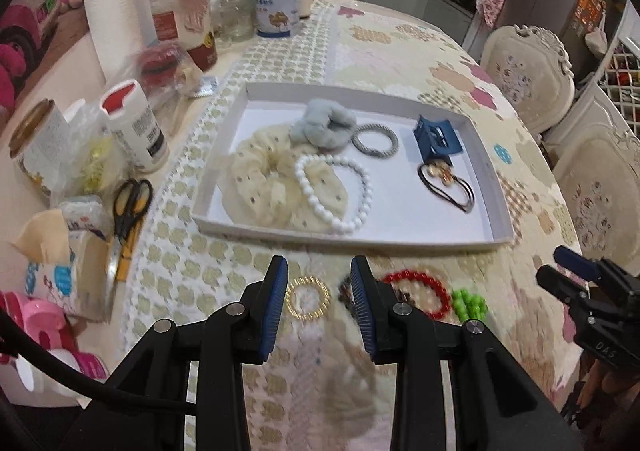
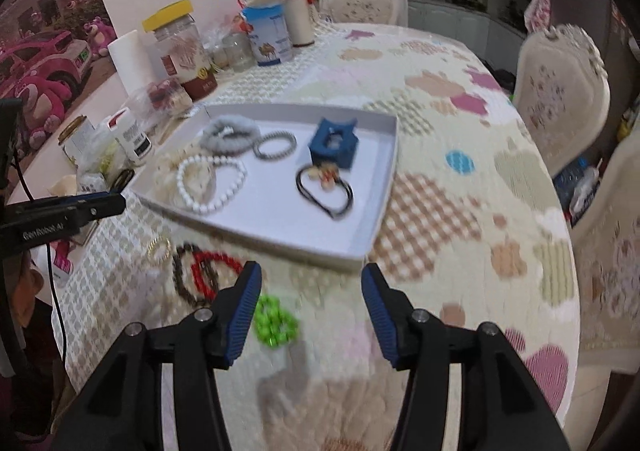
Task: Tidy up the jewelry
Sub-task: 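Withdraw both tools from the tray back toward the loose bracelets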
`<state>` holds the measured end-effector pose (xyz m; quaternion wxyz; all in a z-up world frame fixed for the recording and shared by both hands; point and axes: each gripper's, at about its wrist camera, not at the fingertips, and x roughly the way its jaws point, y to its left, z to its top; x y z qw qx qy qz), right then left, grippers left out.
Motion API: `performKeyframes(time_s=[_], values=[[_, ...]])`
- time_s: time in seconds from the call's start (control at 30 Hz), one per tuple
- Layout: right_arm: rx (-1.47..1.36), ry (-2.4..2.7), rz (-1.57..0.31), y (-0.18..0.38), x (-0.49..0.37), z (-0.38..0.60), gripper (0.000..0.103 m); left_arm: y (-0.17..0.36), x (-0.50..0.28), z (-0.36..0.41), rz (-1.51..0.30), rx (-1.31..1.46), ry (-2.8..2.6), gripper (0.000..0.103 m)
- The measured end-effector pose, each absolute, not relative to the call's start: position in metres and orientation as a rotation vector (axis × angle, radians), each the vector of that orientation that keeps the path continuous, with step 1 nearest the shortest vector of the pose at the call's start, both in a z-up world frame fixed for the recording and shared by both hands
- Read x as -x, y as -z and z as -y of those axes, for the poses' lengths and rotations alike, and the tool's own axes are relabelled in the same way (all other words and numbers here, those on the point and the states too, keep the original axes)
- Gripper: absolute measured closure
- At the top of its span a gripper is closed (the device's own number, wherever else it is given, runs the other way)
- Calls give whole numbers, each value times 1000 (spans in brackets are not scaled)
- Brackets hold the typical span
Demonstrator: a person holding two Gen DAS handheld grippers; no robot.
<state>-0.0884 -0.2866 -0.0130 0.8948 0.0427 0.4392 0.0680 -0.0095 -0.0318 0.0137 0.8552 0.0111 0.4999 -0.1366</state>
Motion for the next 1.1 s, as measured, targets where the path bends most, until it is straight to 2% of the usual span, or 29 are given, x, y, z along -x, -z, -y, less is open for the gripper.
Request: performKeyframes(time_s=[0.5, 1.1], values=[[-99, -225, -995, 60, 102, 271, 49, 17, 19, -1, -1147, 97, 242, 81], [-25, -260, -1016, 58, 88, 253, 49, 19, 16, -22, -1127, 85, 172, 81]])
